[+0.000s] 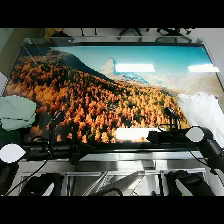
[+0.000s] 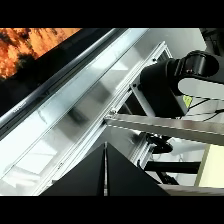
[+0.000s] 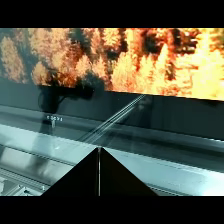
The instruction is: Fold the shirts.
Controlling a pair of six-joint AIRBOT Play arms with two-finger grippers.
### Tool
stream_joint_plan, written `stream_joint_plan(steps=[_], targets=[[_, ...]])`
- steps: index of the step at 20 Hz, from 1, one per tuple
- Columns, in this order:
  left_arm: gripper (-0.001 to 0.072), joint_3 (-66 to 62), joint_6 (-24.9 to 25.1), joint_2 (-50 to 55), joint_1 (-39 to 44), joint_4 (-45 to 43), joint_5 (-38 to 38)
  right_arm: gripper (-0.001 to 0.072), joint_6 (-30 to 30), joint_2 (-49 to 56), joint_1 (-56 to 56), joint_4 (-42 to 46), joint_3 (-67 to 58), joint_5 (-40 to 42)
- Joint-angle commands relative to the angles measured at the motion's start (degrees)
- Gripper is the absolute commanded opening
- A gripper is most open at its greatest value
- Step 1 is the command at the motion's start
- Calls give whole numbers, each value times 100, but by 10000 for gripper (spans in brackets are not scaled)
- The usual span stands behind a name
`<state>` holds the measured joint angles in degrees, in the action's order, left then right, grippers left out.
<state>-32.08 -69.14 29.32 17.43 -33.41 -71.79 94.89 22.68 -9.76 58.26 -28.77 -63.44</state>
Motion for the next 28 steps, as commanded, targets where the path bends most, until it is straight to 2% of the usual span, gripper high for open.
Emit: stream_joint_plan(steps=[1,4,5,6,10,12,13,14,15,17,21,24,26,28], targets=[[14,2,9,-9,2,-4,-7,17,4,-4,-7,-2,2,2],[14,0,4,-9,2,-20,7,17,2,-4,-7,-2,2,0],[13,-26,-118,-9,2,-173,61,17,2,-4,-7,-2,2,0],[14,-160,-457,-4,2,-732,107,17,2,-4,-7,0,2,2],[15,-1421,-2214,328,2,-4660,-9,17,4,-4,-7,-2,2,0],[18,-2109,-2533,761,2,-6220,-13,17,4,-4,-7,-2,2,2],[173,-2404,-2531,1062,2,-6926,0,17,2,-4,-7,-2,2,0],[632,-2601,-2546,1373,2,-7538,50,17,4,-4,-7,0,2,0],[680,-2761,-2570,1711,-15,-8113,35,17,2,-4,-7,-2,2,0],[679,-3038,-2566,2479,-326,-8800,-33,17,4,-4,-7,0,2,2],[679,-3132,-2562,3871,-1700,-8802,-153,17,2,-4,-7,0,2,0],[679,-3132,-2065,4747,-2551,-8776,-68,17,2,-4,-7,-2,2,0],[679,-3136,-1676,5239,-2870,-8638,299,17,2,-4,-7,-2,2,2],[680,-3139,-1515,5624,-3008,-8662,688,17,2,-4,-7,-2,2,2]])
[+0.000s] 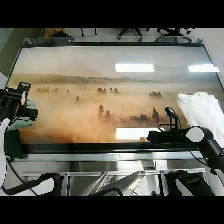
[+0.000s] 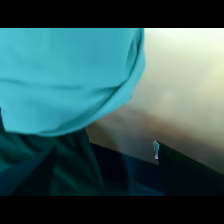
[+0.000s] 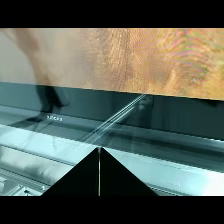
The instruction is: Fold the shirts.
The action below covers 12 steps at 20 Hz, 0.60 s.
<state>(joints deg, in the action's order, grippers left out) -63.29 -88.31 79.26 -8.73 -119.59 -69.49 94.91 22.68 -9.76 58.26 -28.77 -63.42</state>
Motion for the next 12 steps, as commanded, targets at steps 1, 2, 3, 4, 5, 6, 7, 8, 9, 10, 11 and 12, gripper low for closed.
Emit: stream_joint_plan(steps=[1,2,3,4,5,6,7,8,9,10,11,12], targets=[[679,-17,459,813,-452,-48,619,17,2,-4,-7,-2,2,-2],[679,-17,474,986,-507,-48,741,17,2,-4,-7,-2,2,0],[679,-17,472,1128,-529,-50,807,17,0,-4,-7,-2,2,-2],[679,-20,472,1259,-560,-70,852,17,0,-4,-7,-2,2,-2],[678,-22,474,1355,-560,-96,887,17,0,-4,-7,0,2,0],[644,-57,474,1436,-560,-92,922,17,2,-4,-7,-2,2,0],[492,-138,472,1491,-557,-87,925,17,0,-4,-7,-2,2,0],[150,-291,479,1526,-557,-90,802,17,2,-4,-7,-2,2,0],[10,-487,520,1528,-551,-63,634,17,0,-4,-7,-2,2,0],[9,-726,459,1504,-538,-17,422,17,0,-4,-7,-2,2,-2],[9,-1019,382,1447,-476,26,160,17,2,-4,-7,-2,2,0],[9,-1333,385,1349,-402,212,-70,17,0,-4,-7,-2,2,0]])
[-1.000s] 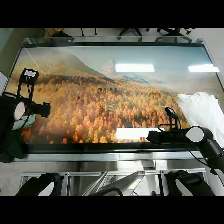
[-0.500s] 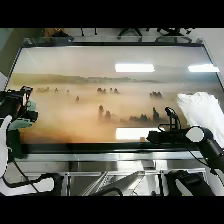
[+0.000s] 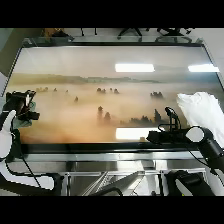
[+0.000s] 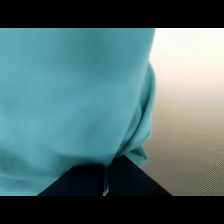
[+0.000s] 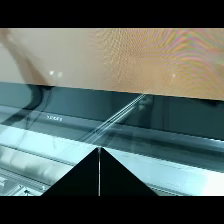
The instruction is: Fold the shirts.
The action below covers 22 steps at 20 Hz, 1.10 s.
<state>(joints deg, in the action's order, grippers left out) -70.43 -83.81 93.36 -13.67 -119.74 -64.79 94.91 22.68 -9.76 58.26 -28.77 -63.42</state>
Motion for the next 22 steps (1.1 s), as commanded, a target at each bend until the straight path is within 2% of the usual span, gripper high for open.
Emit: stream_joint_plan(steps=[1,4,7,10,15,17,19,20,21,22], targets=[[9,-953,-63,-184,201,461,-748,17,0,-4,-7,-2,2,0],[8,-2050,-44,-809,745,1484,-1132,17,2,-4,-7,-2,2,0],[9,-3241,-13,-1593,1510,3053,-1462,17,2,-4,-7,-4,2,0],[8,-3768,-24,-2166,2312,3956,-1515,17,0,-4,-4,0,2,20],[9,-2802,-308,-2522,3696,4087,-1421,18,2,-4,-2,-68,2,-66],[11,-2013,-339,-2422,4210,4175,-1032,17,0,-4,-2,-66,0,-63],[20,-1290,-435,-2149,4715,4188,-339,17,2,-4,-2,-68,-11,11],[296,-1121,-433,-1965,4894,4172,-133,25,2,-2,4,-68,-48,59],[705,-1099,-474,-1744,4999,4172,-120,28,0,24,4,-55,-136,59],[689,-1202,-505,-1547,5007,4133,-321,128,-2,66,4,-44,-260,57]])
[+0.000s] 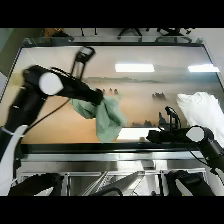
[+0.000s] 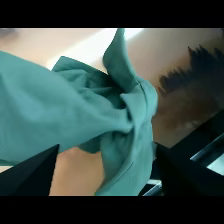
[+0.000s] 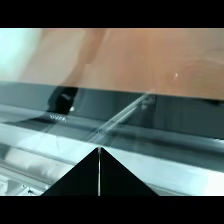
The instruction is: Fold the shirts.
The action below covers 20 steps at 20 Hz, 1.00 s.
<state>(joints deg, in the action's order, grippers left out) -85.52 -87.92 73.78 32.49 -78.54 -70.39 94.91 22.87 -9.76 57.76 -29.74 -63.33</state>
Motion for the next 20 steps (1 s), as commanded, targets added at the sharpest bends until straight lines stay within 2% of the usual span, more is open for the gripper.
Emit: stream_joint_plan(steps=[1,2,4,7,9,12,14,15,17,19,20], targets=[[689,116,-90,575,330,-72,-157,314,-70,114,4,9,-332,52],[689,-103,-70,686,219,-223,-616,343,-146,219,9,9,-538,59],[689,-433,20,752,-127,-496,-1399,344,-358,551,17,11,-920,136],[689,48,155,367,-778,-382,-1744,344,-608,1268,214,-4,-1342,201],[689,1025,153,-133,-1156,-378,-1294,344,-901,1794,334,-240,-1484,232],[689,2708,160,-796,-1652,-212,-118,356,-1749,2527,321,-1394,-1491,358],[688,3539,245,-953,-2092,138,826,530,-2455,3005,321,-2409,-1491,356],[688,3753,367,-901,-2337,435,1178,521,-2791,3224,317,-2850,-1491,354],[688,3969,1012,-597,-2822,1471,1698,520,-3327,3626,310,-3569,-1491,354],[689,3974,1587,-122,-3130,2308,2037,519,-3685,3921,310,-4004,-1491,356],[689,3904,1714,138,-3220,2529,2175,519,-3770,4033,310,-4124,-1491,356]])
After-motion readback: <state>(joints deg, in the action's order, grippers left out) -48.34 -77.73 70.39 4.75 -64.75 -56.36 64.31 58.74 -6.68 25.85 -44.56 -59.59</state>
